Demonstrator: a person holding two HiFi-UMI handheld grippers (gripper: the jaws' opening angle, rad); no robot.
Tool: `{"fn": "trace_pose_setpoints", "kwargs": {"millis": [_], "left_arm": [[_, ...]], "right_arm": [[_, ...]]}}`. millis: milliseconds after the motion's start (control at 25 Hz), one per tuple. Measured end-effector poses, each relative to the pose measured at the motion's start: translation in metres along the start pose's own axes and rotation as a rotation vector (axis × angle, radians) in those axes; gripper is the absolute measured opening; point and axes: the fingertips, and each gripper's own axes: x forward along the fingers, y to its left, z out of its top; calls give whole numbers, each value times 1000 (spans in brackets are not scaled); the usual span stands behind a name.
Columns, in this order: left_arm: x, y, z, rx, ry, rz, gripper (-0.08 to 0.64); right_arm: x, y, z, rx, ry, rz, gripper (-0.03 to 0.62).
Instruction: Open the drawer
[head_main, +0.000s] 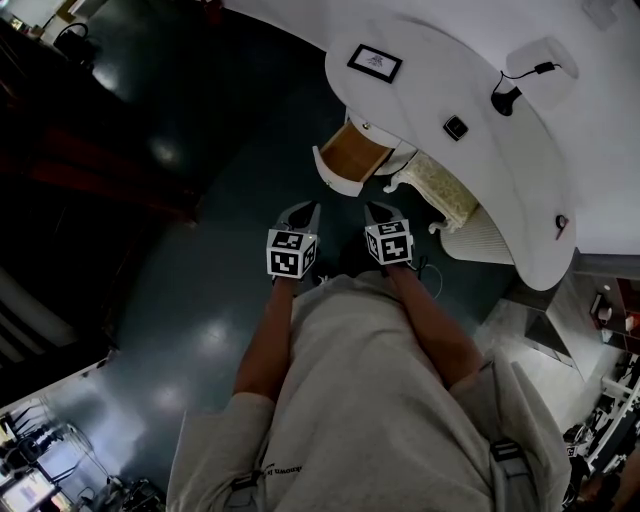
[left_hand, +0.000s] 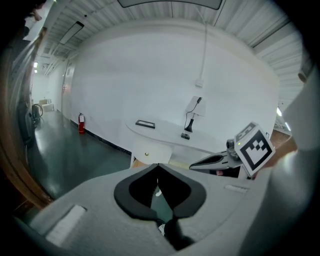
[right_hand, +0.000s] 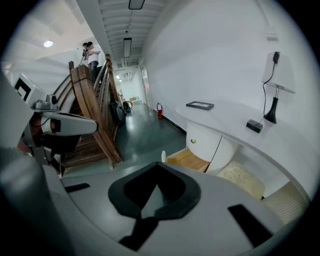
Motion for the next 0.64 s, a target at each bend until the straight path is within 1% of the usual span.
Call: {"fn": "trace_pose_setpoints", "kwargs": {"millis": [80,320,640], "left_arm": [[-1,2,0,-13,-2,3,9],[-3,5,2,-22,-7,7,9],[0,-6,-3,-31,3,-38,9]], "right_arm": [[1,0,1,-6,0,-3,15],[-1,-6,6,-24,-18,-61,15],[-3,-8,0,-8,-10,-51,15]]}}
